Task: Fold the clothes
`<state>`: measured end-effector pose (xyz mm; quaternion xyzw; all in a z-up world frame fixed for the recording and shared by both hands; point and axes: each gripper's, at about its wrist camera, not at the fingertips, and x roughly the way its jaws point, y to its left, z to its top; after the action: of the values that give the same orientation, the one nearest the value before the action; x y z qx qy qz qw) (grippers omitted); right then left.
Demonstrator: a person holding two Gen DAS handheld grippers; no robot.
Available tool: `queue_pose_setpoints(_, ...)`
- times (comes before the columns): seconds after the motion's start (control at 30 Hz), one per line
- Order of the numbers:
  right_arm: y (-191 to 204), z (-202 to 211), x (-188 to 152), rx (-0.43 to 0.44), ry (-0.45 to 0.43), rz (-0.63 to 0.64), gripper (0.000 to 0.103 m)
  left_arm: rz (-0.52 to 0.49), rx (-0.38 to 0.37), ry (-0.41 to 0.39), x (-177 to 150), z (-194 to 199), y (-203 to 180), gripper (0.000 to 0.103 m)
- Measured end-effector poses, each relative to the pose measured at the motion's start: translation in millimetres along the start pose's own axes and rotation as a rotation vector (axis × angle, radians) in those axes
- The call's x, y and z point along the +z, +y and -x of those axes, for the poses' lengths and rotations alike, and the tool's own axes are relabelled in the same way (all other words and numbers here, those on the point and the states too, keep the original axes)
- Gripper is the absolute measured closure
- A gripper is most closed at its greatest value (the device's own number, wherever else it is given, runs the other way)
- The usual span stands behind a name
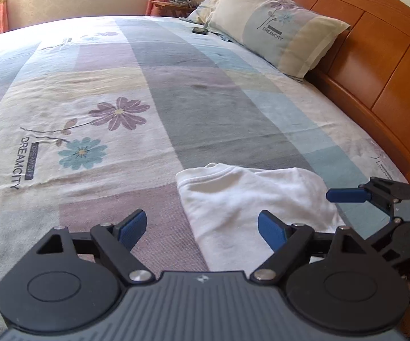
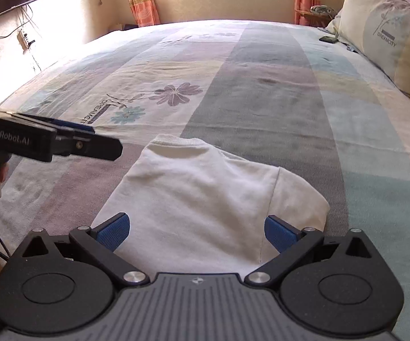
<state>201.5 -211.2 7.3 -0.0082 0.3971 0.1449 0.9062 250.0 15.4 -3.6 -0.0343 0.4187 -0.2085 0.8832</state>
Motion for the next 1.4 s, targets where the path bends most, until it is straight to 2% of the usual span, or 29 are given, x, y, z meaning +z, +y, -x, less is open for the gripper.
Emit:
queue_pose_setpoints(0.07, 0.0, -16.5, 4.4, -0.018, 0.024, 0.018, 0.000, 0.029, 0.016, 0.010, -8.2, 5.8, 11.8, 0.017)
queue_pose_setpoints(0.17, -2.6, -48.3, -6.7, -0.058, 0.095, 0.045, 0.000, 0.041, 0.059, 0.032, -16.0, 12.5, 21.3, 0.017)
queue_pose_setpoints(0.3, 5.9, -44.6, 0.7, -0.096, 0.122, 0.061, 0.000, 0.031, 0.106, 0.057, -20.1, 13.8, 30.2, 0.017)
queue_pose_setpoints(0.47, 26.9, -28.2, 5.5, -0.058, 0.103, 0.113, 0.000, 0.037, 0.087, 0.059, -20.0, 10.8, 34.5, 0.017)
queue_pose_setpoints(0.67, 39.4, -49.5, -14.0, -0.096, 0.144, 0.146, 0.000, 0.016, 0.093, 0.083, -20.8, 6.6, 30.6, 0.017)
queue_pose_setpoints(0.8, 38.5, -33.1, -7.8, -0.088, 0.168, 0.133, 0.000, 0.022, 0.071, 0.080, -21.2, 6.3, 27.0, 0.017)
queue_pose_setpoints(0.9, 31.1, -26.3, -23.2, -0.105, 0.211, 0.142, 0.000, 0.029, 0.047, 0.085, -23.0, 2.4, 24.3, 0.017)
queue_pose_setpoints(1.0, 23.1, -19.1, -33.8, -0.119, 0.208, 0.129, 0.000, 0.034, 0.042, 0.119, -24.8, -8.0, 19.5, 0.017)
queue_pose_setpoints(1.1, 16.8, -0.8, -34.7, -0.088, 0.168, 0.068, 0.000, 0.018, 0.026, 0.133, -23.3, -13.6, 10.5, 0.017)
queue_pose_setpoints(1.17, 11.1, 0.2, -43.8, -0.064, 0.192, 0.060, 0.000, 0.011, 0.004, 0.135, -20.6, -16.0, 4.0, 0.017)
queue_pose_setpoints(1.23, 9.7, -4.5, -55.1, -0.110, 0.233, 0.109, 0.000, 0.010, -0.022, 0.131, -17.0, -17.5, -1.1, 0.017)
queue_pose_setpoints(1.33, 4.4, 7.3, -53.2, -0.105, 0.206, 0.103, 0.000, 0.025, -0.076, 0.122, -12.6, -19.0, -7.0, 0.017)
queue_pose_setpoints(1.4, -4.3, 17.3, -48.8, -0.069, 0.169, 0.042, 0.000, 0.043, -0.100, 0.120, -10.0, -20.6, -9.1, 0.017)
